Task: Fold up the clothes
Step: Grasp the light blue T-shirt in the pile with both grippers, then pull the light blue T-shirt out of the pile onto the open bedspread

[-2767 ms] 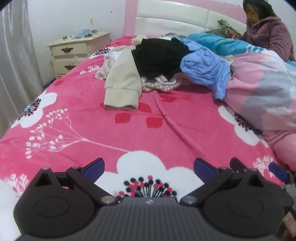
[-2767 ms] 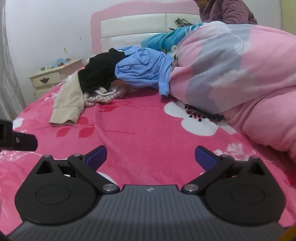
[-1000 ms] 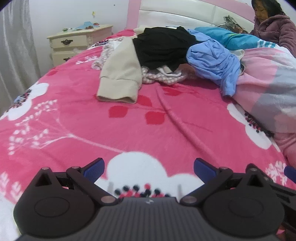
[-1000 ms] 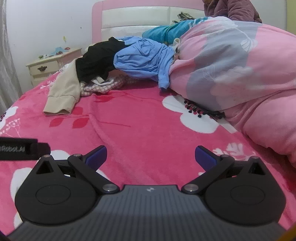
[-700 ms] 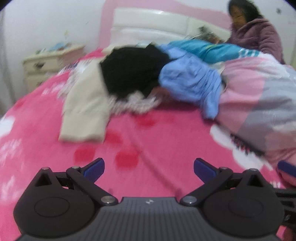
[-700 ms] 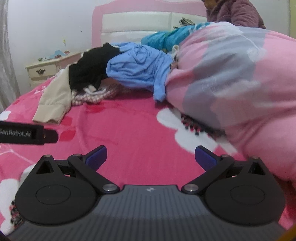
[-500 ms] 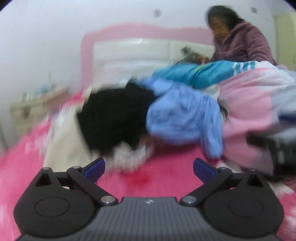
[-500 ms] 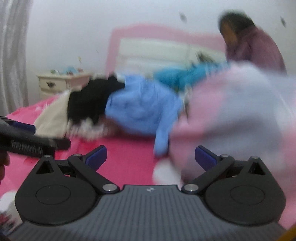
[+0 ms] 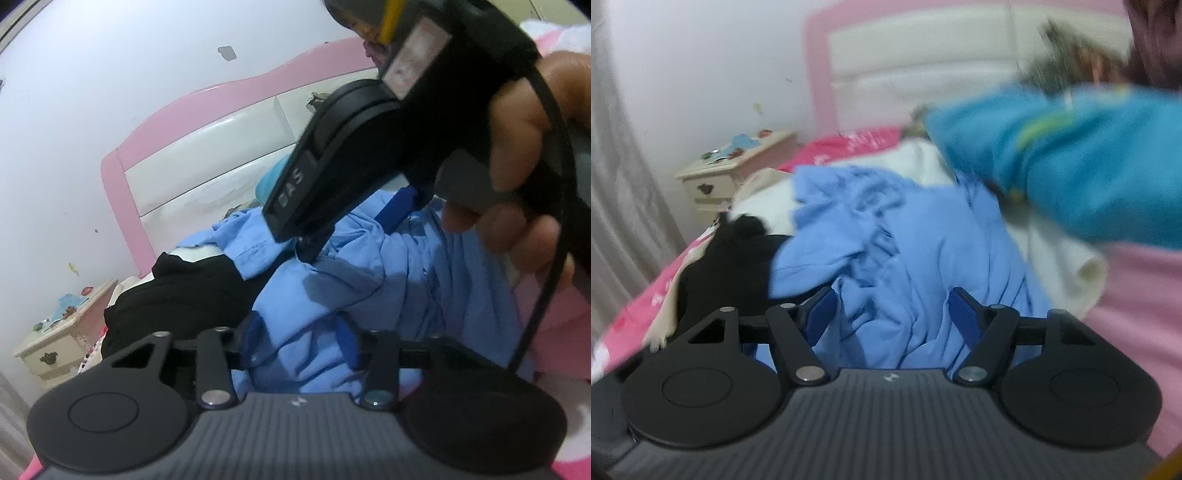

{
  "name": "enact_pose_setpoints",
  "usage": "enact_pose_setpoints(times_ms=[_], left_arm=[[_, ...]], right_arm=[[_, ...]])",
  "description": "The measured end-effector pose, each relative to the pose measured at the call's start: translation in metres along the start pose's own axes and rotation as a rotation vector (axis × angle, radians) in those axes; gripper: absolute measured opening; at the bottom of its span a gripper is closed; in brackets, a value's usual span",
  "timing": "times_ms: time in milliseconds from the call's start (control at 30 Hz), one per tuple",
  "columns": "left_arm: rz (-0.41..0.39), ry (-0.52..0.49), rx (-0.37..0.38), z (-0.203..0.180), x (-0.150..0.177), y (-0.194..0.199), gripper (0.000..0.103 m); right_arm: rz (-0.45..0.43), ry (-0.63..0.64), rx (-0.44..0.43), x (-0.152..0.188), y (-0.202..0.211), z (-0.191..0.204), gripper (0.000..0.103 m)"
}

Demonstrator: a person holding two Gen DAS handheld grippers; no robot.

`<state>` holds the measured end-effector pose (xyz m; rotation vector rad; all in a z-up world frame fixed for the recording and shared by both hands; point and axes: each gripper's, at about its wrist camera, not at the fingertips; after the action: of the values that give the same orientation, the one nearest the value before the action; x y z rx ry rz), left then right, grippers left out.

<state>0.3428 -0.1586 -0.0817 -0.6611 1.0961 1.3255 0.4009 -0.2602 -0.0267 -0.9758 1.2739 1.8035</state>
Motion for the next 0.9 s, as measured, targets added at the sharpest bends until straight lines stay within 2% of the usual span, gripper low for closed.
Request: enact_pose_setpoints(times_ms=[33,67,100,133,167,200,367,533,667,767,900], left_arm=[[0.004,0.009,-0.006,-0.002,0.0,-0.001,0.027],[0.009,0.028,-0.012,-0.002,-0.001,0.0,0.018],[0.011,0.059,-0.016,-0.001,-0.003,0.002,0.011],[0.013,0.087,-0.017,-0.001,-0.005,0.005,0.01],[0.012,0.103,-0.01,0.0,-0.007,0.009,0.008],[0.005,0.108,0.001,-0.001,-0.008,0.015,0.008],[-0.033,0.118,0.083,0.002,-0.023,0.058,0.007],[-0.066,0.184,0.167,0.019,-0.031,0.13,0.006],[-0.081,0.246,0.231,0.043,-0.028,0.208,0.006],[-0.103,0.282,0.261,0.069,-0.022,0.276,0.006],[-0.078,0.329,0.332,0.101,-0.012,0.362,0.006]], right_arm=[[0.009,-0.006,0.002,0.003,-0.004,-0.001,0.066],[0.011,0.009,0.005,0.004,-0.004,0.002,0.063],[0.01,0.034,0.009,0.004,-0.001,0.005,0.048],[0.009,0.057,0.018,0.004,0.002,0.008,0.023],[0.01,0.068,0.032,0.004,0.007,0.008,0.012],[0.011,0.057,0.032,0.004,0.013,0.005,0.009],[-0.016,0.053,0.022,0.004,0.047,-0.003,0.007],[-0.05,-0.005,-0.06,0.006,0.093,-0.003,0.007],[-0.043,-0.068,-0.156,0.014,0.134,0.011,0.007],[-0.049,-0.099,-0.242,0.034,0.179,0.028,0.007],[-0.033,-0.144,-0.367,0.07,0.246,0.063,0.007]])
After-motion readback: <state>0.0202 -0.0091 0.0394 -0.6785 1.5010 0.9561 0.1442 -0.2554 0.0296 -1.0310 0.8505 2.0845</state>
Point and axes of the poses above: each gripper's, at about its wrist camera, not at the fingertips, and y roughly against the way its jaws point, z to its left, x to its underside, and after that the axes turned 11 degrees about -z, right-handed
